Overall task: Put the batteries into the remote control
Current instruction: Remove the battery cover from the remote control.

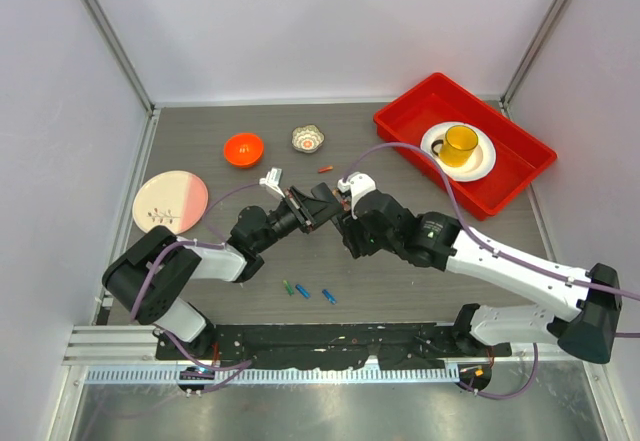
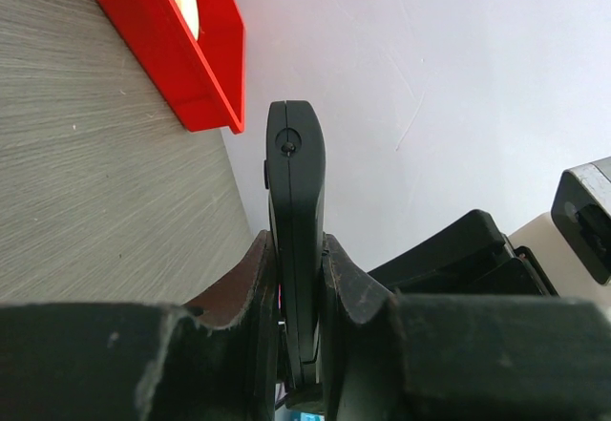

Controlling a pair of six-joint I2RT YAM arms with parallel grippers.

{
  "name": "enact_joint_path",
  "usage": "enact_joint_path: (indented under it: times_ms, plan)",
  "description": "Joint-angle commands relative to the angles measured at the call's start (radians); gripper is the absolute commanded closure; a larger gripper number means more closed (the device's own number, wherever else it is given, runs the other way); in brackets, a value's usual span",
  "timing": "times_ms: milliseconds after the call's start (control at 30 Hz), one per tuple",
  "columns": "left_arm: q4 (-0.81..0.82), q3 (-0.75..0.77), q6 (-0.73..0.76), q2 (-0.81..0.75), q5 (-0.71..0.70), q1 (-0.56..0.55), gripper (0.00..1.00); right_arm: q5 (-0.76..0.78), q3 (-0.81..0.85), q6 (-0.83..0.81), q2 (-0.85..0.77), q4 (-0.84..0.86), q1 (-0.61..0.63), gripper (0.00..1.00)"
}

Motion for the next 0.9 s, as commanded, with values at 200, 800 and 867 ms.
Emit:
enact_joint_path:
  times_ms: [200,800,867]
  plan:
    - [0.016,0.017,0.033,-0.017,-0.02,0.032,1.0,-0.033,-0.003,0.022,-0.106,0.015,0.004,0.62]
    - [-0.091,-0.086,0.043,-0.226,0.035,0.116,1.0,0.004,-0.193,0.095,-0.106,0.08,-0.255,0.63]
    - [-0.21,-0.074,0.063,-0.307,0.087,0.125,1.0,-0.002,-0.236,0.118,-0.084,0.121,-0.293,0.63]
